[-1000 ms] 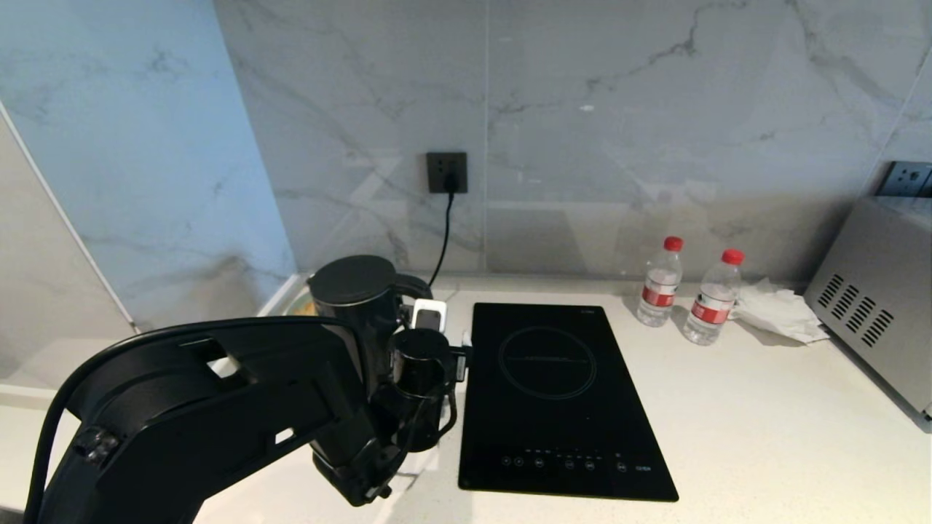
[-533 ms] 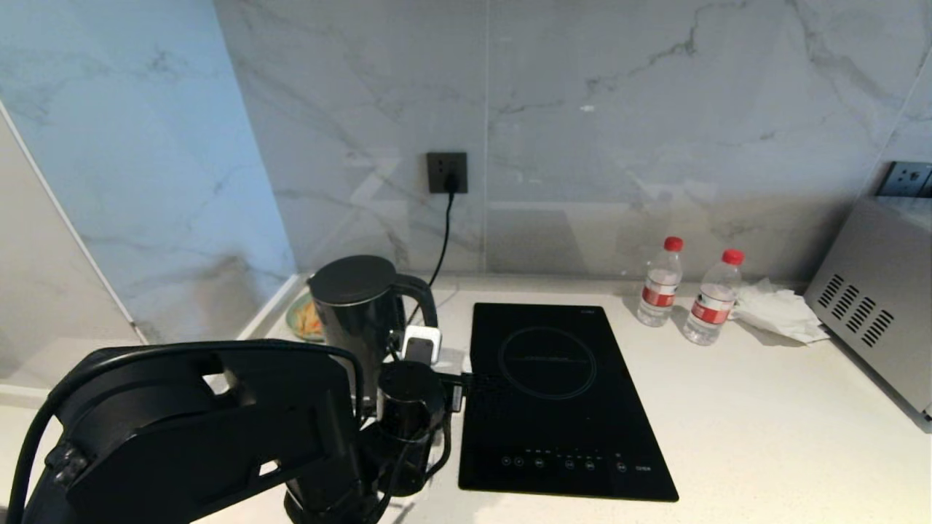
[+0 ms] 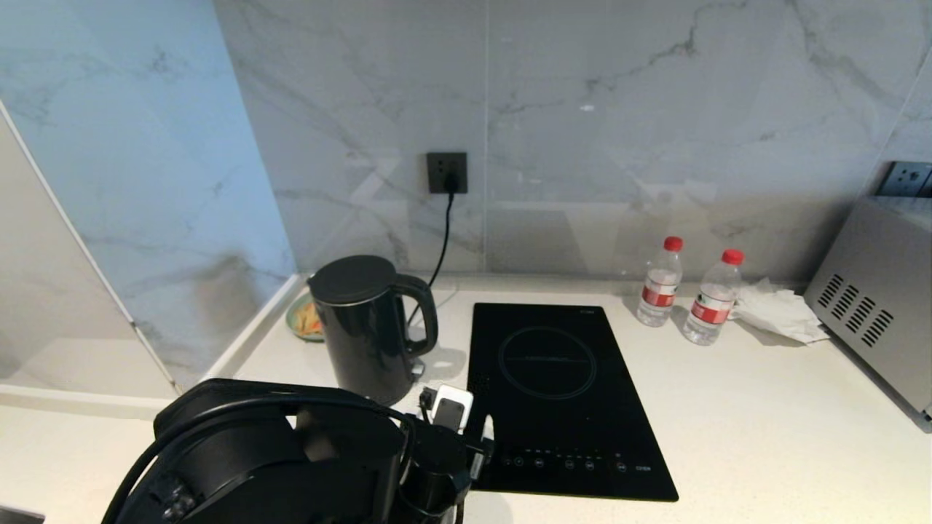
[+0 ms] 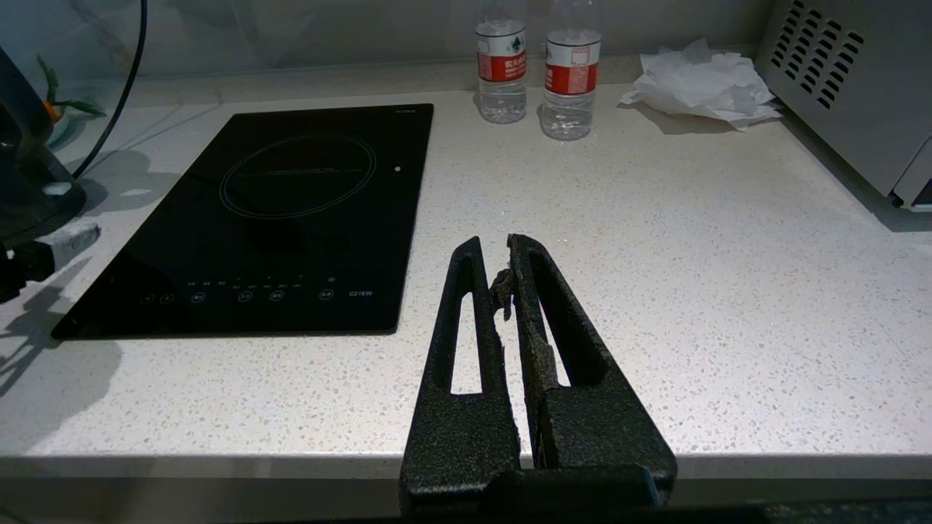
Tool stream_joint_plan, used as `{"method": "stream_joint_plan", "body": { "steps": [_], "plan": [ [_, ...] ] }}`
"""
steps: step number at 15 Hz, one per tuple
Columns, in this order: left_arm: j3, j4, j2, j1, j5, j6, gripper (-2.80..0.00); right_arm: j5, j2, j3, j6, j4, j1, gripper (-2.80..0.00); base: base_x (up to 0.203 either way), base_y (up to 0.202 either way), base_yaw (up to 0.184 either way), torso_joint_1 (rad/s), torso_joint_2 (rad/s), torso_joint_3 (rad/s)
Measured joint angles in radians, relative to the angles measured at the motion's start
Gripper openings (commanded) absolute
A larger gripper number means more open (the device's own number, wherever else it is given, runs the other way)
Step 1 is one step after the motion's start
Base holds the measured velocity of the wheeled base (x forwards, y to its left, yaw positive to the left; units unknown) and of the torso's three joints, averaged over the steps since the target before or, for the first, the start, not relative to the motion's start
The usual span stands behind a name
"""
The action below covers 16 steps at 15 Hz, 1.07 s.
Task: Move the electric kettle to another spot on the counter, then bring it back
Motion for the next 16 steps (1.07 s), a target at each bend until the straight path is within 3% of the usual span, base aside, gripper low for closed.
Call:
{"method": "stream_joint_plan", "body": {
  "steps": [4, 16],
  "plan": [
    [-0.096, 0.000, 0.054, 0.002, 0.008, 0.054, 0.00, 0.000, 0.000, 0.000, 0.000, 0.000, 0.000, -2.80, 0.000, 0.000, 0.000, 0.000, 0.00, 0.000],
    [-0.348, 0.167, 0.134, -0.005, 0.018, 0.049, 0.00, 0.000, 0.000, 0.000, 0.000, 0.000, 0.000, -2.80, 0.000, 0.000, 0.000, 0.000, 0.00, 0.000]
  ]
}}
